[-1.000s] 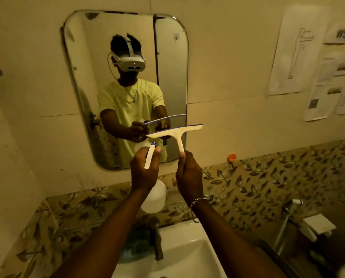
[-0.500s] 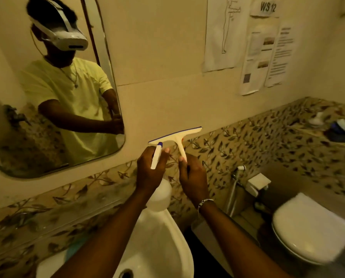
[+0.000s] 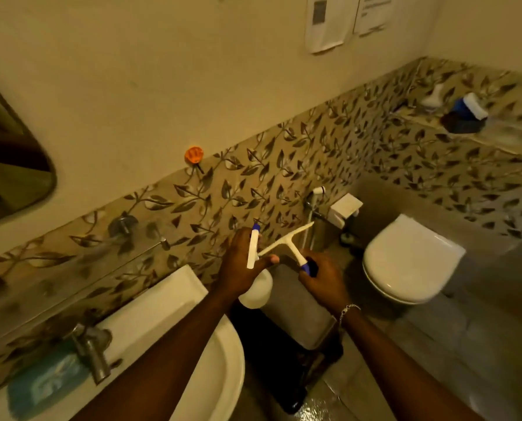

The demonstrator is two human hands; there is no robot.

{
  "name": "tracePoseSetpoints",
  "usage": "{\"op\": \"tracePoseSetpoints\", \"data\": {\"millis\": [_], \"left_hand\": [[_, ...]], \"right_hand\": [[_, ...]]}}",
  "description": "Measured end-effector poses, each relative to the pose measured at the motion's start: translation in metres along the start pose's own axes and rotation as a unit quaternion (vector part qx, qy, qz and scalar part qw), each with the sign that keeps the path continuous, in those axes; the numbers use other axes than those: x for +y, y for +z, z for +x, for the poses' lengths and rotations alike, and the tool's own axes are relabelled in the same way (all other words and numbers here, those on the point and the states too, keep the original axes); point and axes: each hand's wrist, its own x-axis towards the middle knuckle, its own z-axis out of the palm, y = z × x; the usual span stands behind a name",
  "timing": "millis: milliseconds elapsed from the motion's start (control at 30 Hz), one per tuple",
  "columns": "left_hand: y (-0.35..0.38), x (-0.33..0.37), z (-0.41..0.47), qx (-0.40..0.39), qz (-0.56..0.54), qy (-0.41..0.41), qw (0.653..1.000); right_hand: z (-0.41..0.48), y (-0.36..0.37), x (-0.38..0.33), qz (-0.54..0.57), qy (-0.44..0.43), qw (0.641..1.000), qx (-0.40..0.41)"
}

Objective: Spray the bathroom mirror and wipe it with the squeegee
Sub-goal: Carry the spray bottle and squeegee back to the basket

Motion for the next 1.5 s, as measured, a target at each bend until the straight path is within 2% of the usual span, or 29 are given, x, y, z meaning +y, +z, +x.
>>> {"op": "tracePoseSetpoints", "data": {"millis": [100,367,500,600,733,867,1167,1433,1500], "left_hand": [[0.046,-0.03,0.01,-0.043,-0.002,-0.037,0.998],[0.159,-0.121,0.035,-0.124,0.108,-0.102,0.981],[0.211,-0.179,0.035,-0.116,0.069,-0.095,0.986],[0.241,-0.211,0.033,-0.12,0.094,-0.069,0.986],[0.266,-0.231,0.029,-0.11,0.108,-0.055,0.986],[0.277,-0.226,0.027,-0.102,0.05,-0.056,0.992],[0.3,-0.223,0.01,-0.119,0.051,-0.051,0.99],[0.302,-0.235,0.016,-0.097,0.059,-0.094,0.989],[0.295,-0.239,0.02,-0.12,0.074,-0.109,0.984]], "right_hand": [[0.003,0.005,0.056,-0.023,0.051,0.998,-0.019],[0.026,0.045,0.18,-0.098,0.081,0.99,-0.067],[0.049,0.066,0.234,-0.108,0.075,0.986,-0.104],[0.065,0.082,0.264,-0.126,0.07,0.982,-0.125],[0.071,0.097,0.286,-0.13,0.08,0.977,-0.146],[0.067,0.1,0.3,-0.128,0.087,0.981,-0.118],[0.071,0.102,0.3,-0.173,0.071,0.976,-0.115],[0.073,0.102,0.3,-0.226,0.075,0.962,-0.131],[0.072,0.098,0.296,-0.24,0.074,0.959,-0.134]]}}
